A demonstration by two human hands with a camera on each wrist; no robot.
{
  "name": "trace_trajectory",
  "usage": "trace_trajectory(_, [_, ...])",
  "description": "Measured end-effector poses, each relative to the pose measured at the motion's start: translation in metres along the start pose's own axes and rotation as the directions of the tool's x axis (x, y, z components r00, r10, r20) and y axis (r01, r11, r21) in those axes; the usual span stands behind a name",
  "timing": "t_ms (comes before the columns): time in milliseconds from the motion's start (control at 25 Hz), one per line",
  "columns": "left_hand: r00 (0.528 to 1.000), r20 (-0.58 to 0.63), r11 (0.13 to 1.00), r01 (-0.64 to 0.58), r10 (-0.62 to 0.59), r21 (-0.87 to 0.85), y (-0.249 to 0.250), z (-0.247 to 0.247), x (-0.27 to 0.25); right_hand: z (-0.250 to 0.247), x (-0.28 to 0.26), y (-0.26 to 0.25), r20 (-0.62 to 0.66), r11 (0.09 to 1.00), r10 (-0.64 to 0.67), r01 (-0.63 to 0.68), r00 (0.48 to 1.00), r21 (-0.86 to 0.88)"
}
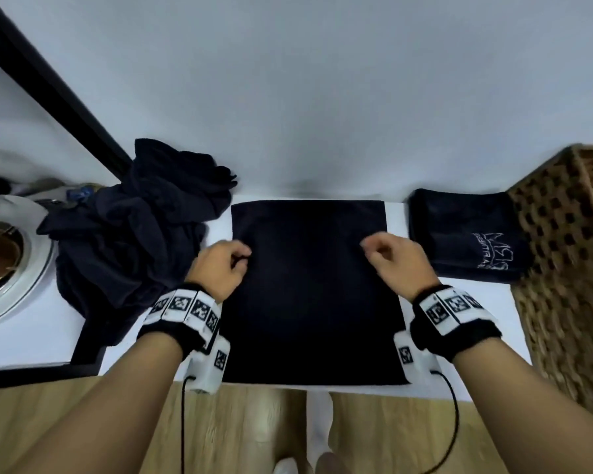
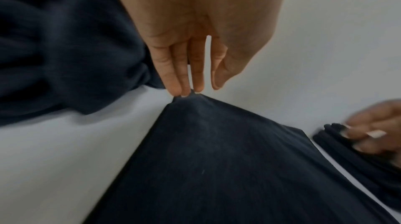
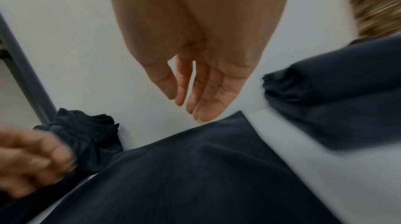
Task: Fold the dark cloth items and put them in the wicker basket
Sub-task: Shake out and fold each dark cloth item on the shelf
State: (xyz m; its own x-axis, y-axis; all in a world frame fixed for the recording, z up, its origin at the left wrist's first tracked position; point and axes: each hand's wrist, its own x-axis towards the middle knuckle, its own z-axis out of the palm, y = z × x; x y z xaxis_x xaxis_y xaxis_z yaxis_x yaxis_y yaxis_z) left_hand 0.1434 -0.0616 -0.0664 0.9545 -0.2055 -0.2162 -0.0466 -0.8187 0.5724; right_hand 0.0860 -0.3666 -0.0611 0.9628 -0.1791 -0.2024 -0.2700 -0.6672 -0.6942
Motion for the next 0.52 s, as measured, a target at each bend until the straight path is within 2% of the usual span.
trace_trajectory(80, [0.996,0.008,0.994,-0.084,0.084,0.066,0.01,0.014,0.04,0.019,0.044,-0.012,0.04,0.995,-0.075,0.077,0.996,-0.061])
trace_trajectory(160, [0.993,0.058,0.981,-0.112,0.104,0.156,0.007,0.029,0.074,0.038,0.082,-0.009,0.122,0.993,-0.04,0.053,0.992,-0.104])
trace_trajectory(200, [0.993,0.085,0.973,-0.093,0.077,0.211,0.0,0.035,0.087,0.045,0.098,-0.001,0.135,0.993,0.01,0.006,0.991,-0.119])
trace_trajectory(280, [0.991,0.133,0.928,-0.04,-0.01,0.37,-0.017,0.032,0.095,0.04,0.112,0.016,0.068,0.986,0.142,-0.135,0.988,-0.101])
trace_trajectory(360, [0.992,0.117,0.861,-0.02,-0.046,0.508,-0.025,0.027,0.096,0.031,0.117,0.029,-0.06,0.966,0.238,-0.243,0.969,-0.092])
trace_trajectory(440, [0.998,0.046,0.853,-0.064,0.047,0.518,-0.013,0.034,0.1,0.031,0.119,0.024,-0.116,0.972,0.201,-0.213,0.973,-0.102])
trace_trajectory(520, [0.986,0.039,0.878,-0.161,0.161,0.451,0.002,0.048,0.105,0.039,0.121,0.008,-0.033,0.994,0.097,-0.098,0.995,-0.042])
